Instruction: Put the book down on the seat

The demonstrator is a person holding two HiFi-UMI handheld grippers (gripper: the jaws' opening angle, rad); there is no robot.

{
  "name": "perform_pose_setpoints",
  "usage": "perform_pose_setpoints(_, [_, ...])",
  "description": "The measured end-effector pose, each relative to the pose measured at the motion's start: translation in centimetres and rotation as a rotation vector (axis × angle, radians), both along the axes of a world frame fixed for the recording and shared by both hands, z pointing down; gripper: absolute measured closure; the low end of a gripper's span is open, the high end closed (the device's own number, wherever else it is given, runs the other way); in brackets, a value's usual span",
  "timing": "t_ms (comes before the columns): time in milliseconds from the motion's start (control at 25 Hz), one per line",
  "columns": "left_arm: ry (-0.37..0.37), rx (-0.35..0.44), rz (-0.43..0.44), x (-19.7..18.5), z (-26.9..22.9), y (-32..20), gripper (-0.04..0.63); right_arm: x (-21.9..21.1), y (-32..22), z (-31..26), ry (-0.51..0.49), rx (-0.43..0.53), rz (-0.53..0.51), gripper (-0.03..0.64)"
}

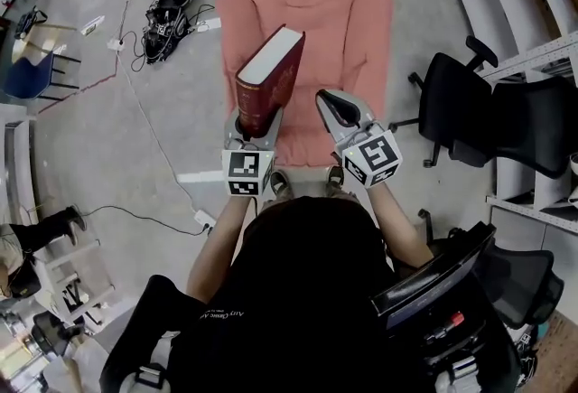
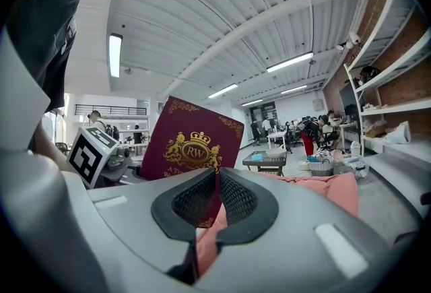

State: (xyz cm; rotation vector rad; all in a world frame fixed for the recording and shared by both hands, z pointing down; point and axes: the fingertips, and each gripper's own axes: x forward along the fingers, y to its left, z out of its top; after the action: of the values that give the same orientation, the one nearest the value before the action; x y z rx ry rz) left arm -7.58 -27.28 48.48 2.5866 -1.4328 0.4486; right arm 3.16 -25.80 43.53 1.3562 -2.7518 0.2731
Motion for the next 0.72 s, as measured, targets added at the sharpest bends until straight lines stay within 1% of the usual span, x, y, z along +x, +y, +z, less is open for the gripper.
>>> perform_pose_setpoints(80, [-0.009, -0.018, 0.005, 0.2, 0.6, 0.1, 0.361, 0.2, 0.0, 0.3, -0.004, -0.005, 0.002, 0.591])
perform_pose_setpoints(200, [-0.014, -0.014, 0.008, 0.7, 0.8, 0.1, 0.361, 0.5, 0.3, 0.9, -0.003, -0.016, 0.002, 0.591])
perform_pose_setpoints(320, [-0.011, -0.041, 0.012, 1.1, 1.8, 0.5, 0.361, 0.9, 0.4, 1.4, -0.002, -0.022, 0.006, 0.591])
perform_pose_setpoints(720, [0.011, -0.031, 0.014, 1.6, 2.2, 0.3, 0.362, 1.0, 0.5, 1.8, 0.003, -0.025, 0.006, 0.591])
